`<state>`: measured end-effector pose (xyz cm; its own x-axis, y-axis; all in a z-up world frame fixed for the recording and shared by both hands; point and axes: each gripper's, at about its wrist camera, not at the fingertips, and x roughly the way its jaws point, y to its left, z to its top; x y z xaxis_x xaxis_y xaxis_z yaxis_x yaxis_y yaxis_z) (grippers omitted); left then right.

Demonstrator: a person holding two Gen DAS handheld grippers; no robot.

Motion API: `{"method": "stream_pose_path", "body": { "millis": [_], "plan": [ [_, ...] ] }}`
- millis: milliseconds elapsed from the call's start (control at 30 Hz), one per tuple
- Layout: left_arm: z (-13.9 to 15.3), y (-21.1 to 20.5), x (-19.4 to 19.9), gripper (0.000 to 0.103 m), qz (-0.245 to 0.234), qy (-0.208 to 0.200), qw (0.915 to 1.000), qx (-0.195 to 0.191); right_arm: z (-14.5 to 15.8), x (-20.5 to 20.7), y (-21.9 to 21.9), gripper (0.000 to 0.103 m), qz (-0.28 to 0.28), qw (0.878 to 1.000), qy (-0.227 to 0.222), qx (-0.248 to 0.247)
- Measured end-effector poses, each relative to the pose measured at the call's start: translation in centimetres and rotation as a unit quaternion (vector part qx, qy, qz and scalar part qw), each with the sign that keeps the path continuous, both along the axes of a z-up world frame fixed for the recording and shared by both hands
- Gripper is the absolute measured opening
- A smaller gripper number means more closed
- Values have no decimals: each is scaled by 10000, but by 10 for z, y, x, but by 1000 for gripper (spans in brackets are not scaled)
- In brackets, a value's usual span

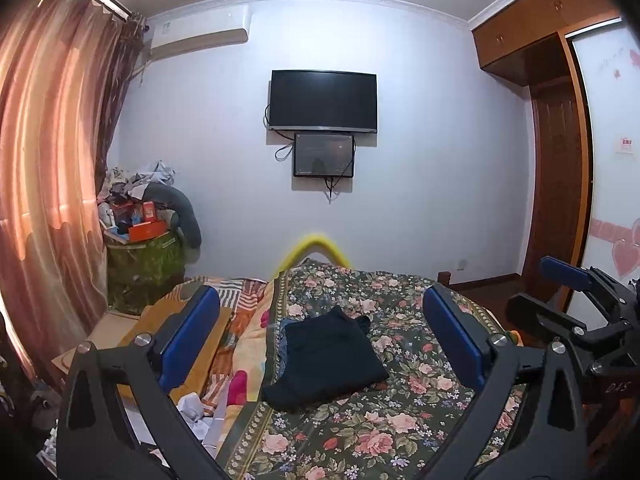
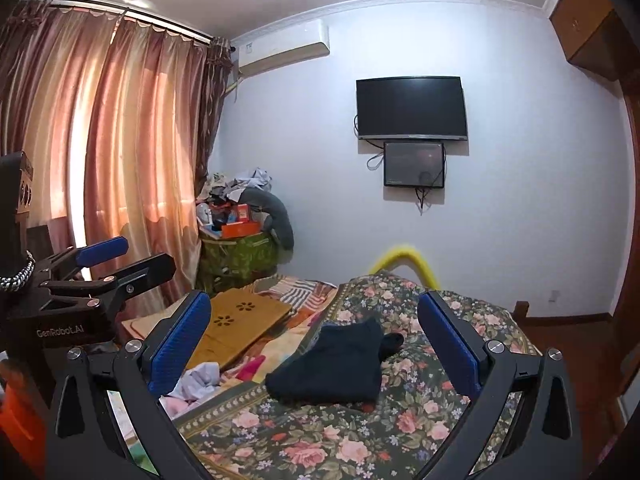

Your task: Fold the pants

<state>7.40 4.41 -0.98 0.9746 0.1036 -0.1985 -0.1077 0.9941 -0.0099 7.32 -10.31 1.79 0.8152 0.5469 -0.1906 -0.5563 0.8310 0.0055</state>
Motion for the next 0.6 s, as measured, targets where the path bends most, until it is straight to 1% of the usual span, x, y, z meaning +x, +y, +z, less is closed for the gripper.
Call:
{"method": "stream_pose_path", "body": {
  "millis": [600],
  "plan": [
    [-4,3,8,103,-75,91,9999,-43,2,5,-7,103,-66,9999,93,17]
  ]
}}
